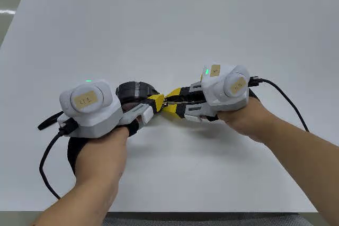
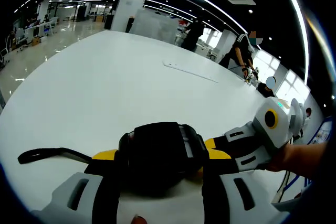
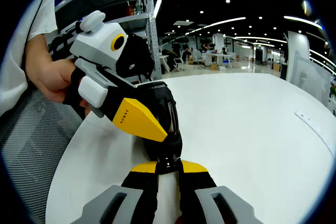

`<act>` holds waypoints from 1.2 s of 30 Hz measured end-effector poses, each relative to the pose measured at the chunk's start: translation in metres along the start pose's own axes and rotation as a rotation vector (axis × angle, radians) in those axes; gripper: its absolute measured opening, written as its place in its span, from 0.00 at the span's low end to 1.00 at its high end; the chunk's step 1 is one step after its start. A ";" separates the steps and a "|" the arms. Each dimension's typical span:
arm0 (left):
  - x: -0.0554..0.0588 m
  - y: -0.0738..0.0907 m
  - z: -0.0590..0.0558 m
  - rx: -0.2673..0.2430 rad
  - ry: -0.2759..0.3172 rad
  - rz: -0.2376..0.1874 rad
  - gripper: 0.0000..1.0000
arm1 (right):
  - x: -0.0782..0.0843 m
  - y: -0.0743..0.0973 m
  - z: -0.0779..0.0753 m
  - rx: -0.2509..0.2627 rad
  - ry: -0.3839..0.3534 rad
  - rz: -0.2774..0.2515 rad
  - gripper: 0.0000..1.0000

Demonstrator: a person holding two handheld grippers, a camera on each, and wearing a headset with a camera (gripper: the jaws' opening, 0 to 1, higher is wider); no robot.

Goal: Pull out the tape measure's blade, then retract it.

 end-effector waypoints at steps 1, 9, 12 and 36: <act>0.000 0.000 0.000 0.000 0.000 -0.003 0.60 | 0.000 0.000 0.000 0.002 -0.002 0.001 0.13; 0.000 0.000 -0.002 0.008 -0.003 0.001 0.61 | 0.000 0.001 0.000 0.019 -0.005 0.018 0.17; 0.000 0.000 -0.001 0.012 0.002 0.001 0.61 | -0.001 0.002 -0.002 0.029 -0.018 0.018 0.21; -0.005 0.020 0.009 0.068 -0.051 -0.030 0.64 | -0.008 0.019 0.014 0.106 -0.031 0.008 0.37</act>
Point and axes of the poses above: the centre of the closed fingertips' face, and the gripper's own axes: y roughly backward along the fingers, z roughly to its left, x roughly out of its underside, the point moved 9 cm from there along y, roughly backward along the fingers, and after that the axes turned 14 degrees about -z, right-handed, at the moved point
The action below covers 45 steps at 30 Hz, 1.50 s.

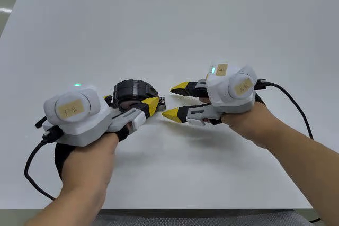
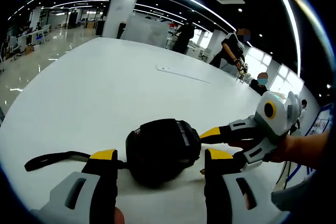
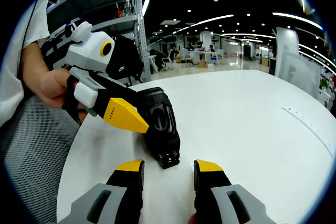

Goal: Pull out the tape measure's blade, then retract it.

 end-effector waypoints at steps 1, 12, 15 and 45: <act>-0.001 0.002 0.002 0.005 -0.013 -0.001 0.64 | 0.000 0.002 0.002 0.003 -0.009 -0.005 0.37; 0.003 0.025 0.016 0.070 -0.091 0.029 0.66 | -0.001 0.018 0.015 0.067 -0.047 -0.012 0.48; 0.003 0.031 0.019 0.084 -0.108 0.029 0.67 | -0.001 0.023 0.018 0.079 -0.049 -0.011 0.50; -0.003 0.070 0.034 0.270 -0.238 0.032 0.80 | -0.003 0.094 0.038 0.244 -0.078 -0.007 0.69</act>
Point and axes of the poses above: the centre of the closed fingertips' face, and the gripper's own axes: y roughly backward along the fingers, z roughly to its left, x roughly out of its underside, the point moved 9 cm from there along y, roughly backward along the fingers, and after that the axes turned 14 degrees about -z, right-handed, at the moved point
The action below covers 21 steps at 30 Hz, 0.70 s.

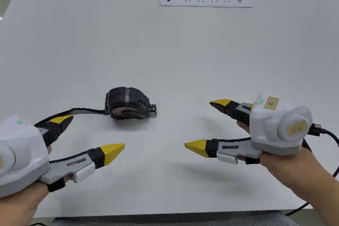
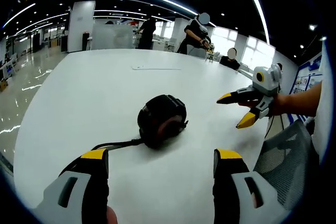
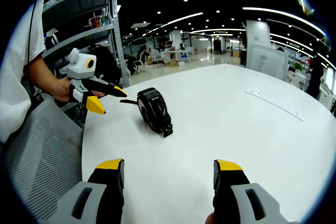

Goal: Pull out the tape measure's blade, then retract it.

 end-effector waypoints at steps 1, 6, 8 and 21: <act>0.001 0.001 -0.001 0.017 -0.016 0.007 0.80 | 0.000 0.002 -0.001 0.008 -0.001 -0.002 0.70; 0.002 0.008 0.001 0.022 -0.024 0.010 0.84 | 0.000 0.010 0.002 0.024 -0.017 -0.003 0.72; 0.001 0.011 0.001 0.026 -0.026 0.009 0.87 | 0.000 0.013 0.002 0.034 -0.014 -0.005 0.73; 0.000 0.028 0.006 0.043 -0.049 0.022 0.95 | 0.000 0.040 0.004 0.085 -0.008 0.003 0.80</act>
Point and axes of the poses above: the centre of the closed fingertips' face, and the gripper's own axes: y roughly backward along the fingers, z roughly to its left, x roughly out of its underside, the point moved 9 cm from there along y, roughly backward along the fingers, and after that the axes turned 14 degrees about -z, right-handed, at the moved point
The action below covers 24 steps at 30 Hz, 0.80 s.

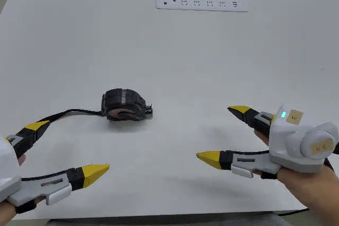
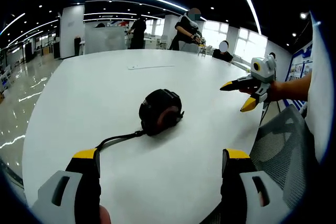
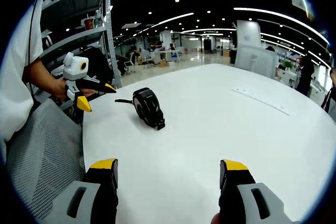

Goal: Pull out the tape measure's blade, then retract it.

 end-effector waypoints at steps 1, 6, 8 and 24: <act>0.000 0.001 0.000 0.000 0.001 -0.001 0.95 | 0.000 0.002 0.000 0.002 0.002 0.001 0.81; 0.001 0.005 0.002 0.003 -0.003 0.004 0.97 | 0.002 0.013 -0.001 0.015 0.003 0.007 0.82; 0.001 0.007 0.002 0.004 -0.004 0.006 0.97 | 0.001 0.017 -0.002 0.022 0.005 0.006 0.84; 0.000 0.016 0.004 0.012 -0.023 0.016 0.99 | 0.004 0.041 -0.003 0.057 0.008 0.029 0.87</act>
Point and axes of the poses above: the centre of the closed fingertips' face, and the gripper's own axes: y roughly backward along the fingers, z roughly to its left, x roughly out of its underside, the point moved 9 cm from there along y, roughly backward along the fingers, and after that the axes turned 14 degrees about -z, right-handed, at the moved point
